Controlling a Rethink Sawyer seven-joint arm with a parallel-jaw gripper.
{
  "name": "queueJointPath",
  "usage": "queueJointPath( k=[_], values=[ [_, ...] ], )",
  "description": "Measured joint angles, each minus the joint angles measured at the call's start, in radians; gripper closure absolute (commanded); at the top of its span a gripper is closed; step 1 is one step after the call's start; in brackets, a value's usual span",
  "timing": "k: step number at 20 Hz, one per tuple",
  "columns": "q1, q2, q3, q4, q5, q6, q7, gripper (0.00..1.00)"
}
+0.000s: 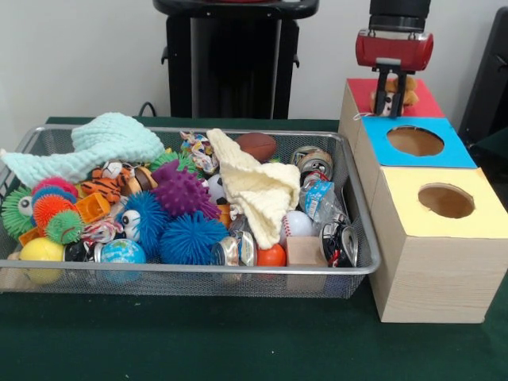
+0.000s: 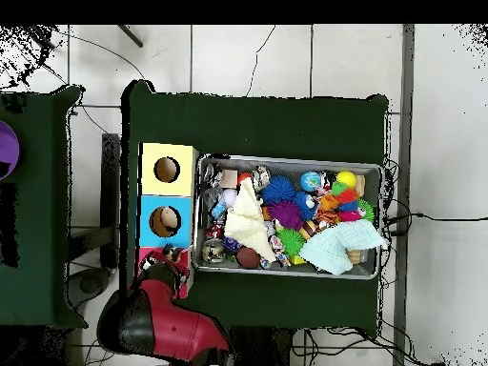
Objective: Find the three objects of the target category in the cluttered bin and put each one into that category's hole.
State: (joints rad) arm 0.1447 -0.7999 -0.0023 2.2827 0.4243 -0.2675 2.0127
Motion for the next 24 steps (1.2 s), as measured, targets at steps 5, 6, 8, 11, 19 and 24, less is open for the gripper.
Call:
queueJointPath(
  k=[5,6,8,11,19,24],
  values=[
    [0.008,-0.003,0.001,0.000,0.012,0.000,0.000,1.00],
    [0.008,-0.004,0.001,0.001,0.012,0.000,0.000,1.00],
    [0.008,-0.005,0.002,0.002,0.012,0.000,0.000,1.00],
    [0.009,-0.010,0.002,0.006,0.015,0.001,0.000,1.00],
    [0.021,-0.035,0.006,0.028,0.028,0.027,0.000,1.00],
    [0.021,-0.049,0.013,0.047,0.028,0.043,0.000,1.00]
  ],
)
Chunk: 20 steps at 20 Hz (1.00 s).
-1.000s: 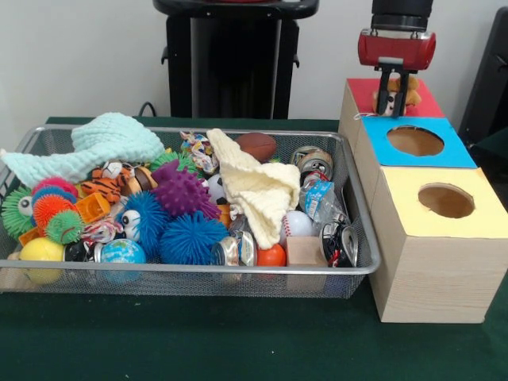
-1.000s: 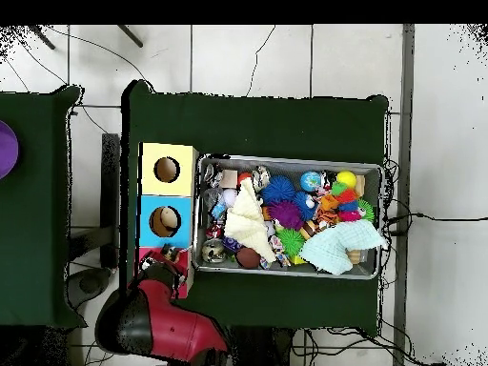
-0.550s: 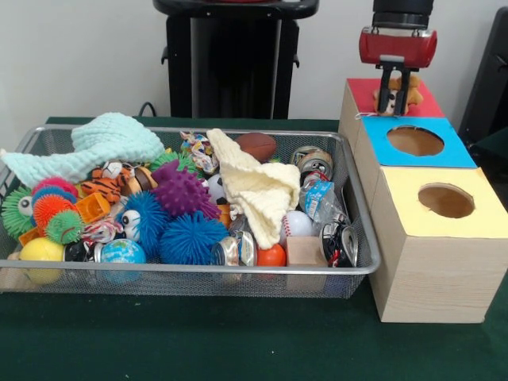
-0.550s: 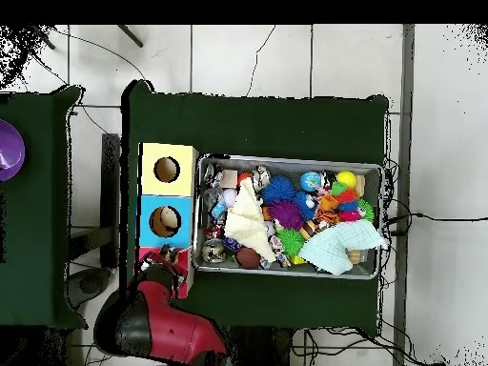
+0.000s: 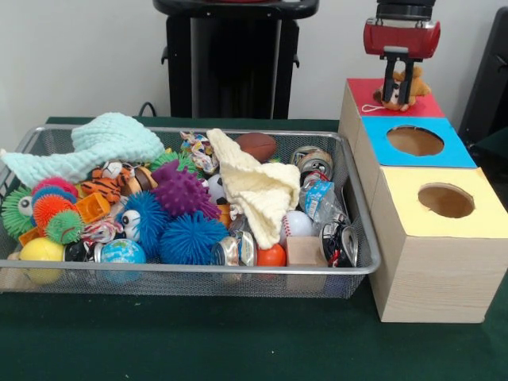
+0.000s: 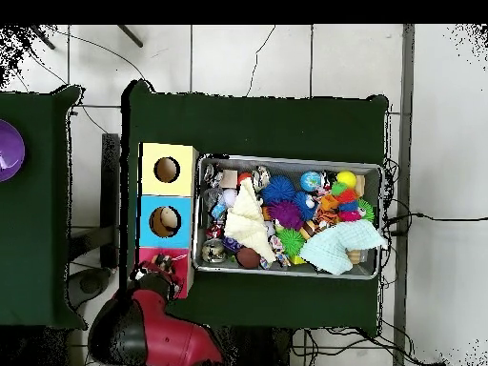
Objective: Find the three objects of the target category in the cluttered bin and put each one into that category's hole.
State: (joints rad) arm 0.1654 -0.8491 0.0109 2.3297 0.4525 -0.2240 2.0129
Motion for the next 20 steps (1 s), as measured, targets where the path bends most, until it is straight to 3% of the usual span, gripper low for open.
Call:
queueJointPath(
  k=[9,20],
  values=[
    [0.014,-0.015,0.008,0.049,0.005,0.055,0.000,1.00],
    [0.014,-0.035,0.008,0.061,0.007,0.056,0.000,1.00]
  ],
)
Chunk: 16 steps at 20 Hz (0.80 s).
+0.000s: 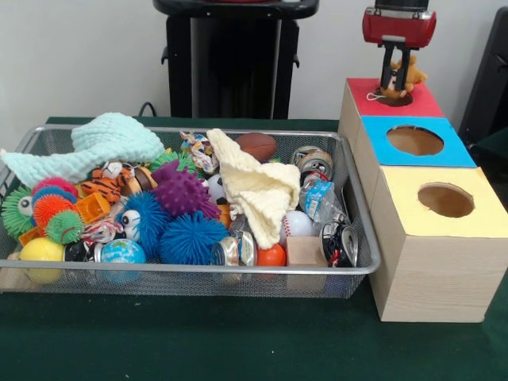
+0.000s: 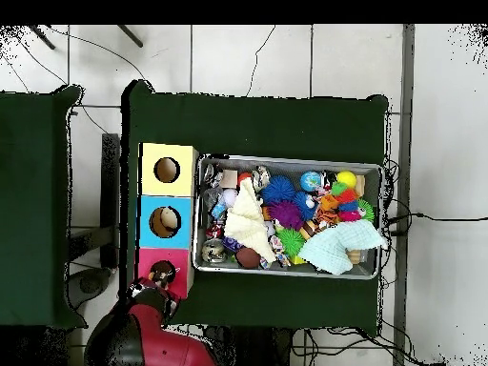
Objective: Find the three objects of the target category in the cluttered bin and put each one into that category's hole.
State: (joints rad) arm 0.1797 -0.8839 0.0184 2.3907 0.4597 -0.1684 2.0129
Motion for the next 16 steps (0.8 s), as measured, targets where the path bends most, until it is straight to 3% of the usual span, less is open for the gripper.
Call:
queueJointPath(
  k=[16],
  values=[
    [0.008,0.000,0.000,0.000,0.019,0.000,0.000,1.00]
  ],
)
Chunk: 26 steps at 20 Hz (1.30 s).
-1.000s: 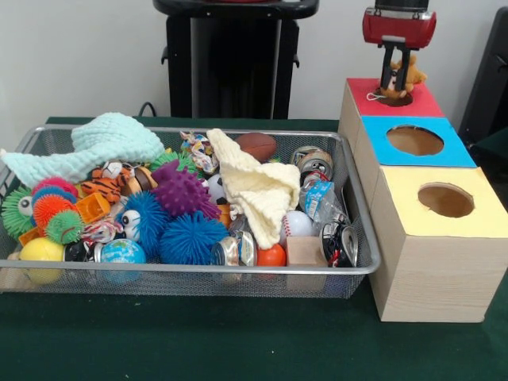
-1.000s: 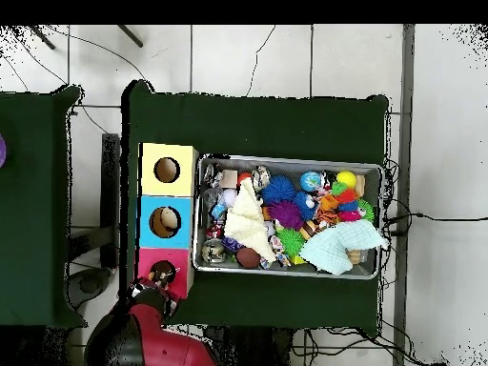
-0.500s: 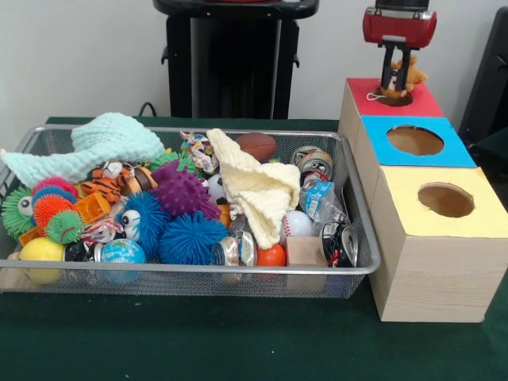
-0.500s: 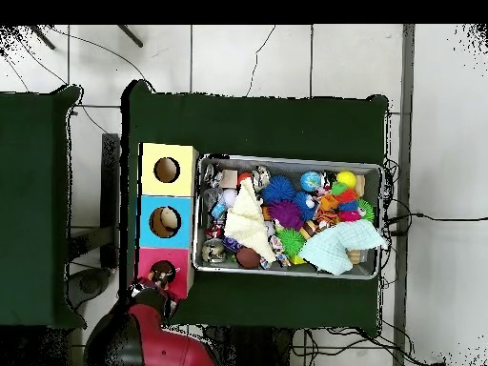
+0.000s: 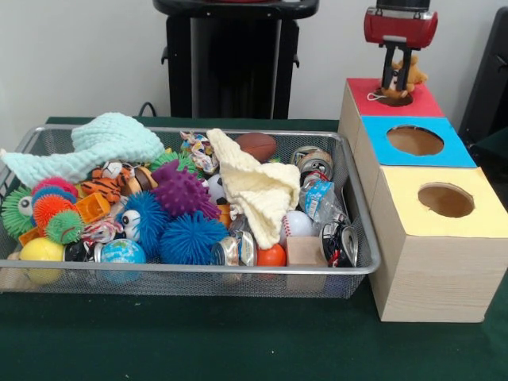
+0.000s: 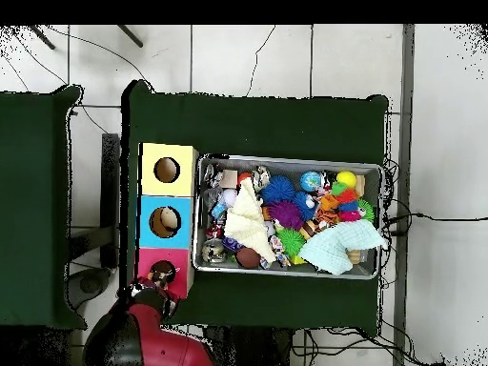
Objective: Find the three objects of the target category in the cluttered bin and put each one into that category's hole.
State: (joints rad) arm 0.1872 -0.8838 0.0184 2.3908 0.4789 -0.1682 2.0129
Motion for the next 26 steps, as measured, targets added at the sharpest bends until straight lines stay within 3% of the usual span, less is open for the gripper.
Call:
queueJointPath(
  k=[1,2,18,26],
  values=[
    [0.000,0.000,0.000,0.000,0.000,0.000,0.000,1.00],
    [-0.003,0.000,0.000,0.000,0.000,0.000,0.000,0.00],
    [0.001,-0.005,-0.001,0.000,0.000,0.018,0.000,0.00],
    [0.069,-0.044,-0.063,-0.003,-0.001,0.157,0.000,0.00]
  ],
)
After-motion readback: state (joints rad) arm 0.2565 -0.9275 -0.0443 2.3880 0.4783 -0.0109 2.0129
